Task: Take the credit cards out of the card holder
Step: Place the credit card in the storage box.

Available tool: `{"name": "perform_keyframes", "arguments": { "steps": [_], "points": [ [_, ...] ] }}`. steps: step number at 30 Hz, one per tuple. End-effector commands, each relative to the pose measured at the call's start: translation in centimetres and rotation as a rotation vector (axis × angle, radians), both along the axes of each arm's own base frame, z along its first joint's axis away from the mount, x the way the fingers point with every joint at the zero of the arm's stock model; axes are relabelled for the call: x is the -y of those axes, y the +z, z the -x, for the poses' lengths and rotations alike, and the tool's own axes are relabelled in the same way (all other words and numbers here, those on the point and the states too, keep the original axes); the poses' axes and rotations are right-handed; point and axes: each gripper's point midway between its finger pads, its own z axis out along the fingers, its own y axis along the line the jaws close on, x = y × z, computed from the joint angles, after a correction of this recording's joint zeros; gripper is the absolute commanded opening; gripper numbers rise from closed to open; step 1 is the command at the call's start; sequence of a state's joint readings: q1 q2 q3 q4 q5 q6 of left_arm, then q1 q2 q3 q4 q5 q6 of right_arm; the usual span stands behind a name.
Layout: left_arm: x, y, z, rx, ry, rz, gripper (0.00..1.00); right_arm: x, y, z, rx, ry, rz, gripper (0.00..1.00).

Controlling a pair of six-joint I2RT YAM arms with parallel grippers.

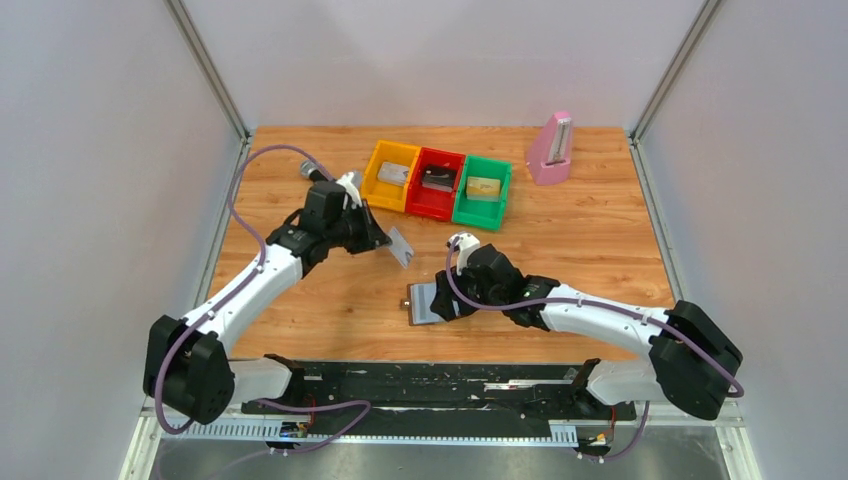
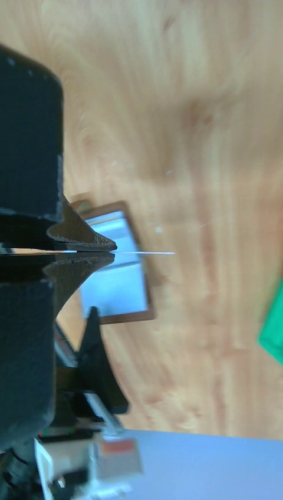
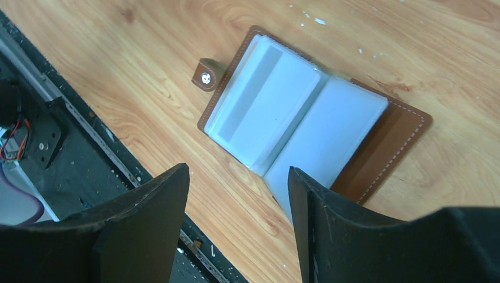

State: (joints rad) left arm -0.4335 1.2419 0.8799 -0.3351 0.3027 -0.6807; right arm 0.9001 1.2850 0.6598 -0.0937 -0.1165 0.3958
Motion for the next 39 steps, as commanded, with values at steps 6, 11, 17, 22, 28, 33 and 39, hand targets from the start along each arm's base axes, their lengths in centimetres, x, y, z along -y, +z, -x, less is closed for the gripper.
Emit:
{"name": "perform_keyframes", "arguments": {
  "steps": [6, 11, 17, 22, 28, 33, 39],
  "points": [
    [-5.2, 7.7, -11.8, 0.289, 0.247, -0.049, 0.00, -0.4, 1.1, -1.5, -0.030, -0.133, -0.031, 0.61],
    [-6.0, 9.2, -16.8, 0.354, 0.292, -0.013, 0.00, -0.7, 1.8, -1.3, -0.050, -0.138, -0.063, 0.61],
    [-4.7, 7.3, -22.6, 0.376, 0.283, 0.070, 0.00, -0.5, 3.0, -1.6, -0.027, -0.157, -0.084, 0.61],
    [-4.0, 5.4, -25.8, 0.392, 0.287, 0.089, 0.00, -0.5, 3.7, -1.6, -0.019, -0.154, -0.082, 0.61],
    [-4.0, 3.0, -28.9, 0.391, 0.327, 0.087, 0.00, -0.6, 4.2, -1.8, -0.014, -0.147, -0.073, 0.61],
    [-3.5, 1.3, -30.5, 0.370, 0.319, 0.091, 0.00, -0.6, 4.7, -2.3, 0.006, -0.160, -0.066, 0.61],
    [-3.1, 0.0, -31.1, 0.351, 0.302, 0.083, 0.00, -0.6, 5.0, -2.7, 0.022, -0.159, -0.055, 0.61]
  ]
}}
